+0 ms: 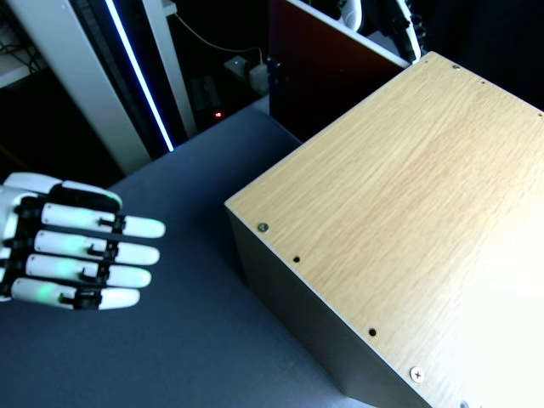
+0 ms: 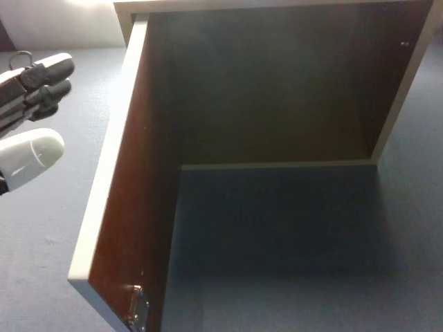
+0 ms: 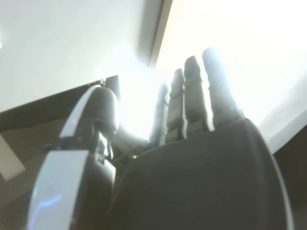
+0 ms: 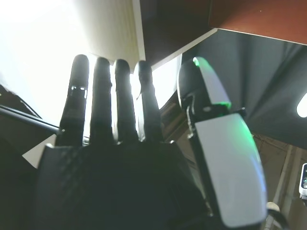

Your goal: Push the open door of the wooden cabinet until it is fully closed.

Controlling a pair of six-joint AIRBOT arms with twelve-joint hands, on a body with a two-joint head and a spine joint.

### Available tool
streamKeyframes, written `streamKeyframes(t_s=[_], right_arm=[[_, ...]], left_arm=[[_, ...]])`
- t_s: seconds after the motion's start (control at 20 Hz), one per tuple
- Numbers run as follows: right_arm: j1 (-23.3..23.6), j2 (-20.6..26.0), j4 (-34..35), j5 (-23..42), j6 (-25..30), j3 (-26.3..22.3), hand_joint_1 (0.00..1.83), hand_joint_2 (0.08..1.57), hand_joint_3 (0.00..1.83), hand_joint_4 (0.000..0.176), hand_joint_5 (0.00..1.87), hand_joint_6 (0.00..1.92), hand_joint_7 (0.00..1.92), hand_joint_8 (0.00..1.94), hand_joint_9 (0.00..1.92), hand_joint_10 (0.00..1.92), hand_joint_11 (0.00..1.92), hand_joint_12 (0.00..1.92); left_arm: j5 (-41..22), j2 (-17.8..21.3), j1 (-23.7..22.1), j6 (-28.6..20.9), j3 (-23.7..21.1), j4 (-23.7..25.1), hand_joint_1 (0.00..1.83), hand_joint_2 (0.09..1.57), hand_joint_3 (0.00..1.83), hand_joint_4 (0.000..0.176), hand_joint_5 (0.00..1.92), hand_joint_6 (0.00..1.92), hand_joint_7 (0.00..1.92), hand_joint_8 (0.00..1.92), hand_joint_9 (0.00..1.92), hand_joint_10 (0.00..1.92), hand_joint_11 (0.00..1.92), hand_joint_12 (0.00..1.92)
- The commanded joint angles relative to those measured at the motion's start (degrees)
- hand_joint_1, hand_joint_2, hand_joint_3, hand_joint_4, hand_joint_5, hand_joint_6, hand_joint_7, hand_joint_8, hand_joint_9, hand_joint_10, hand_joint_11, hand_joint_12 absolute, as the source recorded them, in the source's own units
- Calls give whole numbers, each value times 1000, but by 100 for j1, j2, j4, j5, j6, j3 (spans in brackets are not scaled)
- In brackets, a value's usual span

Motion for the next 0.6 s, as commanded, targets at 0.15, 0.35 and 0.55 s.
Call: streamKeyframes(t_s=[0.15,0.35,0.55], right_arm=[[70,9,164,694,40,46,612,1277,2,0,415,5,315,3,246,14,0,707],[70,0,161,684,40,58,584,1277,0,0,420,1,324,2,275,8,0,833],[77,-23,161,674,40,79,582,1282,0,0,420,0,322,0,283,2,0,843]], left_arm=[[-705,16,-84,-34,62,4,543,1124,0,163,242,5,295,8,236,14,142,373],[-475,-43,-152,-34,149,211,636,1106,0,142,248,0,334,3,306,10,205,421],[-219,-96,-222,-34,196,394,587,1154,4,82,313,5,353,2,342,6,218,412]])
